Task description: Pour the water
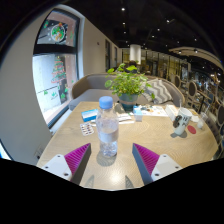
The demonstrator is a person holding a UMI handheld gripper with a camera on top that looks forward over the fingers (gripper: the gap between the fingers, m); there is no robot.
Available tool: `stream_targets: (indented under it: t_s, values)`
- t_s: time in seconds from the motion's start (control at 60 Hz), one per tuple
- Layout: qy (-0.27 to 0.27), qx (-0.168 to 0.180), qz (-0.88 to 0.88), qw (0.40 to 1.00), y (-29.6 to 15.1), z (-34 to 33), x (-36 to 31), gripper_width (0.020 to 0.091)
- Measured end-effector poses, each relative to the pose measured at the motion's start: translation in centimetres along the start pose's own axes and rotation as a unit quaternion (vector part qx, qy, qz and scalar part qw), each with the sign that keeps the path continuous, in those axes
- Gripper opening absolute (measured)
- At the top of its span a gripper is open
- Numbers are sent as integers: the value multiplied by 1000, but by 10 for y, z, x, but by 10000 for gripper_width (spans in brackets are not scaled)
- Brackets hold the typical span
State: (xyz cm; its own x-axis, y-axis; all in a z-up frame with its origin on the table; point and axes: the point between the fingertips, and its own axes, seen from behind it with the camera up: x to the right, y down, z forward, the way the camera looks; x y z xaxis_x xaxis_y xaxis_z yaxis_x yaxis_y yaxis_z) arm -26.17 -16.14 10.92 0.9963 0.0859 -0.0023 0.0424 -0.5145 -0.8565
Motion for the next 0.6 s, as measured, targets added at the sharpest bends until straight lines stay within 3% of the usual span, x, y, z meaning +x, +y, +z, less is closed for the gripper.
stream_targets:
  t_s: [0.217, 0.267, 0.367, 0.417, 0.6]
  values:
    - [8, 33, 20, 999, -17, 83, -13, 830]
    - [11, 35, 21, 999, -14, 95, -11, 770]
    - [10, 47, 22, 999, -15, 109, -11, 538]
    - [9, 56, 14, 998, -18, 110, -12, 520]
    - [-1, 53, 28, 998, -19, 108, -10, 349]
